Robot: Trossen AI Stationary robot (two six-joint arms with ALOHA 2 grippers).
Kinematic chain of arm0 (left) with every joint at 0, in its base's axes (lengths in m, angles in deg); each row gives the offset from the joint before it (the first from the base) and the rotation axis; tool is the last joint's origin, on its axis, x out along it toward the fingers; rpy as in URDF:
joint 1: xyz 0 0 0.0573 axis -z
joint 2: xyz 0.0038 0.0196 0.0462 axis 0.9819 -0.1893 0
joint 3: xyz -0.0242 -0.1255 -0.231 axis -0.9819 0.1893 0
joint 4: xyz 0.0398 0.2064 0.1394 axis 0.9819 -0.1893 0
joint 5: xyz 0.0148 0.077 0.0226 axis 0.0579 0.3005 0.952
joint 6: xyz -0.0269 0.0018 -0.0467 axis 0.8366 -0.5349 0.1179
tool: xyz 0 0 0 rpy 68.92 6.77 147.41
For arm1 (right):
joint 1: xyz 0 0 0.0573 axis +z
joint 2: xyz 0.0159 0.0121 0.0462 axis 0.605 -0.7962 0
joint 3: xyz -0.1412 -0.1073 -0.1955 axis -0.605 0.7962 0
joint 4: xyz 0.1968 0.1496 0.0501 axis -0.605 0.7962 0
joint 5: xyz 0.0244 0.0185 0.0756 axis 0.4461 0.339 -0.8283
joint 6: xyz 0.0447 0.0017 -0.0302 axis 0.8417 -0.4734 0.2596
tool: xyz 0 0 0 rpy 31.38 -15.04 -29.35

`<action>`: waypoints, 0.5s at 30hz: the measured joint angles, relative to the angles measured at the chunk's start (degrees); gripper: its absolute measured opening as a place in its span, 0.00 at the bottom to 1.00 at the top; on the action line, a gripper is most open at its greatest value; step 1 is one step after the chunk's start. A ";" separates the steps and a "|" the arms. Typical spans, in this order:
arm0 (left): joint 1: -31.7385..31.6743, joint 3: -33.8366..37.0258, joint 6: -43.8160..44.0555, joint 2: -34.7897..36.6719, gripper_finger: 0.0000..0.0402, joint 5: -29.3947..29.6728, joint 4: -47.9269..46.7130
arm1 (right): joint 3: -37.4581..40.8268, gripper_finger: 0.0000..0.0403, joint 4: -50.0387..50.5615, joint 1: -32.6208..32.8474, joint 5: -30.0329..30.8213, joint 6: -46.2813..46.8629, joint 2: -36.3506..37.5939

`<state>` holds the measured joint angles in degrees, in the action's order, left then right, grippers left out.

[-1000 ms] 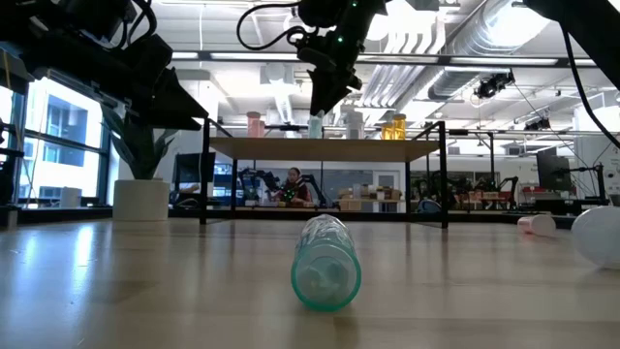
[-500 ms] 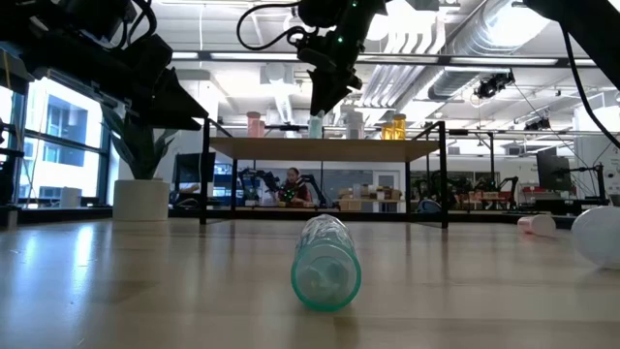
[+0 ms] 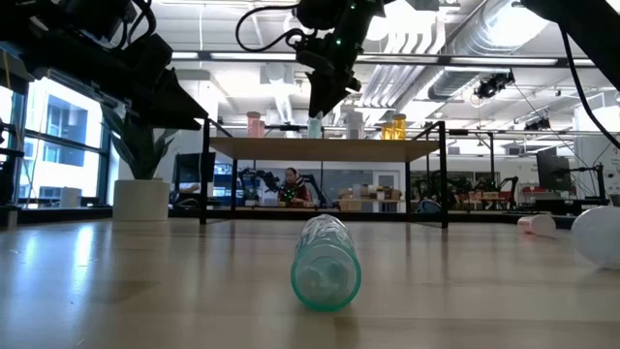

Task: Pick and place medicine bottles onto shelf by color
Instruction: Put the right blue pill bottle aligned with the other blue pill bottle on the shelf

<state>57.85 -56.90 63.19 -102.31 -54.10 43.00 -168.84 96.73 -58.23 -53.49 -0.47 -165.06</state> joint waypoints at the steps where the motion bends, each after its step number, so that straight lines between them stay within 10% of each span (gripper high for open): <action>1: 0.01 0.00 -0.04 0.00 0.60 0.00 0.00 | 0.00 0.33 0.01 0.00 0.00 0.00 -0.01; 15: 0.02 0.00 -0.03 0.00 0.60 0.00 0.00 | 0.00 0.32 -0.73 0.05 -0.05 0.18 -0.17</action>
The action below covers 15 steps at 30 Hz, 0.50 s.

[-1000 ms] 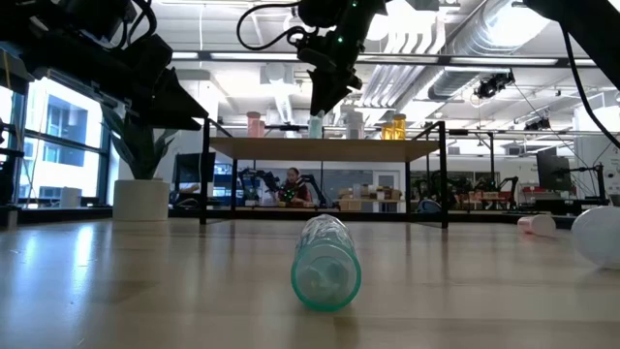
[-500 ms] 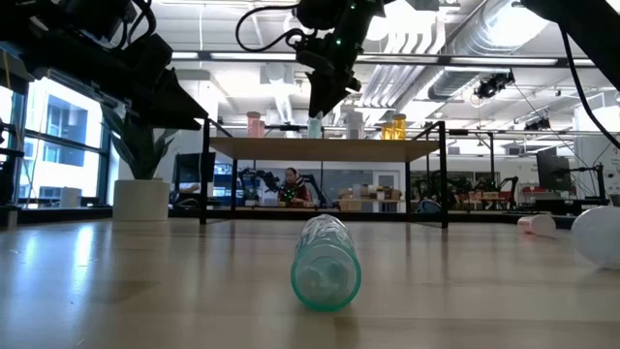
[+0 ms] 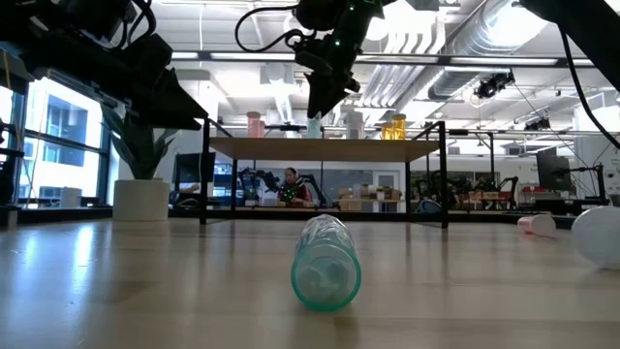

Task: Pick and place medicine bottles onto shelf by color
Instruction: Put the right blue pill bottle aligned with the other blue pill bottle on the shelf

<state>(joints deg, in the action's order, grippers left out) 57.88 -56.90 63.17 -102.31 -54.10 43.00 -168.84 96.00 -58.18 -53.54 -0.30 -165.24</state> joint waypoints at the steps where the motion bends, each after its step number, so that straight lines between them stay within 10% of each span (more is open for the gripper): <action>1: -0.02 0.00 0.00 0.00 0.60 0.00 -0.01 | 0.00 0.33 -0.17 0.04 0.01 -0.03 0.00; 15: 0.00 0.00 -0.02 0.02 0.60 -0.02 -0.02 | 0.00 0.44 -0.36 0.10 4.27 -0.04 0.00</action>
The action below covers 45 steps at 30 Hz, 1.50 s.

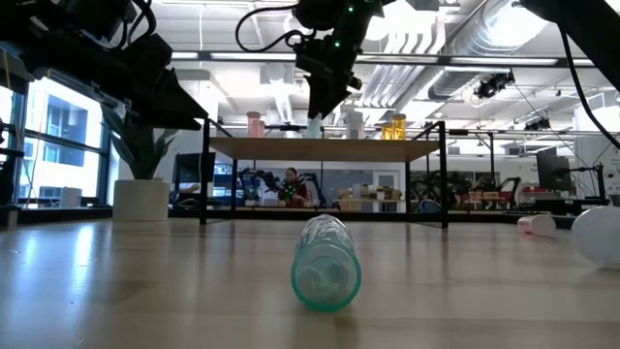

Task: Pick and place medicine bottles onto shelf by color
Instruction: Put the right blue pill bottle aligned with the other blue pill bottle on the shelf, then put the transparent pill bottle aligned with the other transparent pill bottles on the shelf

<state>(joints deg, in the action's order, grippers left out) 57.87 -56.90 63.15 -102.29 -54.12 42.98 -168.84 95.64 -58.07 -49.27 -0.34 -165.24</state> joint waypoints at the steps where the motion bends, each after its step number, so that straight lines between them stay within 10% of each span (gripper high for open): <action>1: 0.00 0.00 0.01 -0.02 0.60 0.02 0.00 | 0.01 0.44 0.00 0.00 -0.02 -0.02 0.00; 24: -0.02 0.00 0.00 0.00 0.60 -0.62 -0.02 | -10.47 0.44 13.60 1.51 -10.77 3.53 0.26; 45: 0.00 0.00 0.04 -0.02 0.60 -2.45 -1.83 | -2.60 0.44 30.70 14.24 -12.48 -1.67 0.49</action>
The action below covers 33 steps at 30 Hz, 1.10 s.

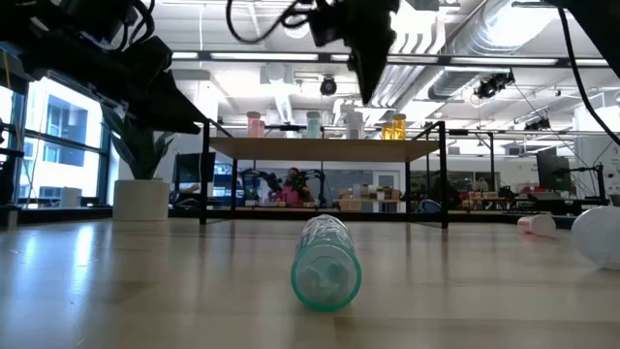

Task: Pick and place medicine bottles onto shelf by color
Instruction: Put the transparent pill bottle aligned with the other transparent pill bottles on the shelf

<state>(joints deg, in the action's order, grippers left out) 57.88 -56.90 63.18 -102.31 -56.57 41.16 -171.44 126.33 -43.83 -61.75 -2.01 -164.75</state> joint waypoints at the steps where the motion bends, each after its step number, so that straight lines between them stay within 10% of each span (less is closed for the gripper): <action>1: 0.00 0.00 -0.02 0.00 0.60 0.03 -0.13 | 1.74 0.44 -0.07 0.42 0.00 0.13 0.29; 33: -0.02 0.00 1.23 0.00 0.60 0.87 -0.29 | 61.04 0.44 -29.12 12.41 0.39 29.56 40.46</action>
<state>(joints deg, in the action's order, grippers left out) 57.85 -56.90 64.41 -102.31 -55.69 40.87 -110.39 97.21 -31.42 -61.36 27.55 -124.29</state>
